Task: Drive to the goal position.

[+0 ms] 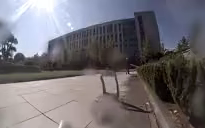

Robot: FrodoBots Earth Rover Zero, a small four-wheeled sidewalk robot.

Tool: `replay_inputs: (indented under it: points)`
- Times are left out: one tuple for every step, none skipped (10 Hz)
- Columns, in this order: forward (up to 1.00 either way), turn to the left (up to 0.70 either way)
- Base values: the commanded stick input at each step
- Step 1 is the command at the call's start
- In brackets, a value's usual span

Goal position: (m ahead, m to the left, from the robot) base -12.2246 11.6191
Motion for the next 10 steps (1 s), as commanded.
replay_inputs:
  points:
    - [0.05,0.0]
    - [0.05,0.0]
    - [0.05,0.0]
    - [0.05,0.0]
    - [0.05,0.0]
    - [0.05,0.0]
    - [0.05,0.0]
    - [0.05,0.0]
    - [0.05,0.0]
    - [0.05,0.0]
